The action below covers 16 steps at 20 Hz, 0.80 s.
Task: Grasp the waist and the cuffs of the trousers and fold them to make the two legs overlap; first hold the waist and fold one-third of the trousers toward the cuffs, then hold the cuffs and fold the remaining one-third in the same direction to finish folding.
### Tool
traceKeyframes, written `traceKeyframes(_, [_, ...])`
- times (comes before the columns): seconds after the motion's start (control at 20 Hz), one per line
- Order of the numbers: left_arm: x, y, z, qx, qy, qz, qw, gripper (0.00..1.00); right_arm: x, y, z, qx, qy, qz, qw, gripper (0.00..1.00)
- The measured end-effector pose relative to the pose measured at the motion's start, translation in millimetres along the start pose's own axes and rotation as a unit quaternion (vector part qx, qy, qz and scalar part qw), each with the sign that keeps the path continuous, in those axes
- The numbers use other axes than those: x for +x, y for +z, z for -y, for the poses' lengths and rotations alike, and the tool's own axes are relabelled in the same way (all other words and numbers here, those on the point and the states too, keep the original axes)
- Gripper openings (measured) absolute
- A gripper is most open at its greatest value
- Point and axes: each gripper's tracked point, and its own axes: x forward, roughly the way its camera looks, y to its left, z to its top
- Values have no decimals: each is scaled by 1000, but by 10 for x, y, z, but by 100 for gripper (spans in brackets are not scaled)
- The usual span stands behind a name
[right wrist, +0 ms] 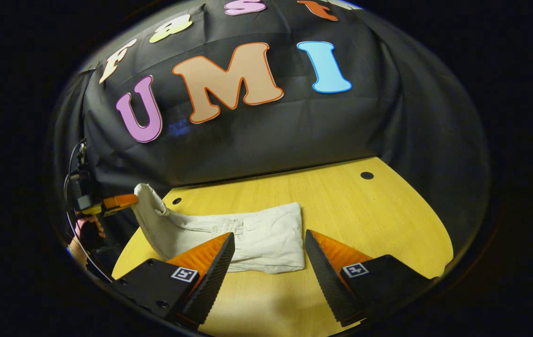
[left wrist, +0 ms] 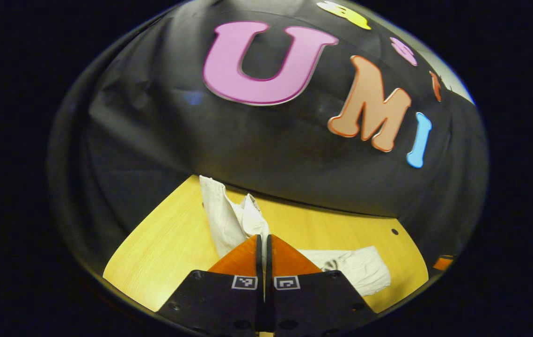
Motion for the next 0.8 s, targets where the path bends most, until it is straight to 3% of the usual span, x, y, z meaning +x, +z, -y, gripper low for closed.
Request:
traceKeyframes(0.25, [7,175,1349,16,-114,20,993,0,-148,60,429,19,-13,9,1000,96])
traceKeyframes(0.45, [-47,-140,2260,63,-182,-5,981,0,-268,86,776,31,-26,13,999,96])
traceKeyframes(0.65, [-87,-759,2680,95,-211,-51,972,0,-371,11,1028,41,-34,7,999,97])
traceKeyframes(0.8, [-93,-1183,2720,121,-199,-83,969,0,-395,-26,1114,42,-34,5,999,96])
